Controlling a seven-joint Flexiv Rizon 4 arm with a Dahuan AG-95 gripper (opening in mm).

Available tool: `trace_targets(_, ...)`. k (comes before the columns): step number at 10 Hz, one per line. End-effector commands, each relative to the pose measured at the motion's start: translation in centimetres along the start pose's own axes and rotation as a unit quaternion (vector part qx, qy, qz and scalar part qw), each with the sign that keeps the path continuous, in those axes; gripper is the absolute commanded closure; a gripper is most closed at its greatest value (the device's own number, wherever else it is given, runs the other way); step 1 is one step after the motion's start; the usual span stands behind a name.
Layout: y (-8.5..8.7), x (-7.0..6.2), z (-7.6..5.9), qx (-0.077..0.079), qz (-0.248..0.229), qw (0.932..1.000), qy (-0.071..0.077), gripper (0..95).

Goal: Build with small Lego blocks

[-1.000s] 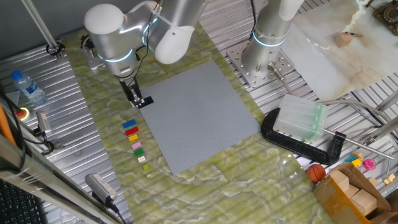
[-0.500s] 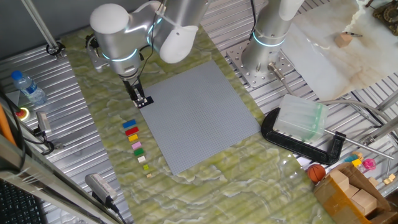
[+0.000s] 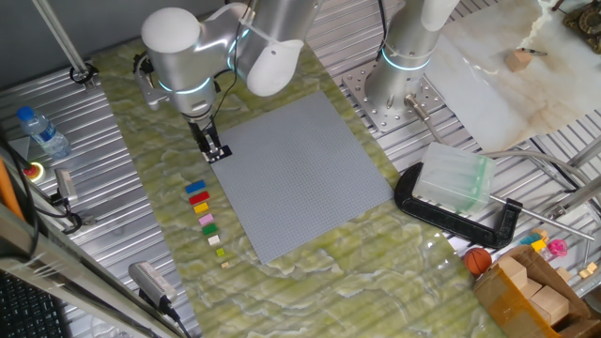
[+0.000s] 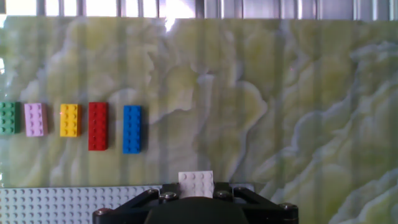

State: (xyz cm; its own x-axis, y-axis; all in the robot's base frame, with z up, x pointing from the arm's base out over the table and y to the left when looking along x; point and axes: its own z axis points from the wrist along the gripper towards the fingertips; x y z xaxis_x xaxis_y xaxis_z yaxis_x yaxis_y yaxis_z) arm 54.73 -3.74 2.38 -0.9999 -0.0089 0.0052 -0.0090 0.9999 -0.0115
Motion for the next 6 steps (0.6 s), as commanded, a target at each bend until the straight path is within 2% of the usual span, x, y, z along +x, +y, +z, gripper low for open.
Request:
trace_targets(1,0.0,0.0,0.15,0.001,0.001,1.0,0.0,95.0)
trace_targets(6,0.01,0.45,0.65,-0.001,-0.001,1.0,0.0,95.0)
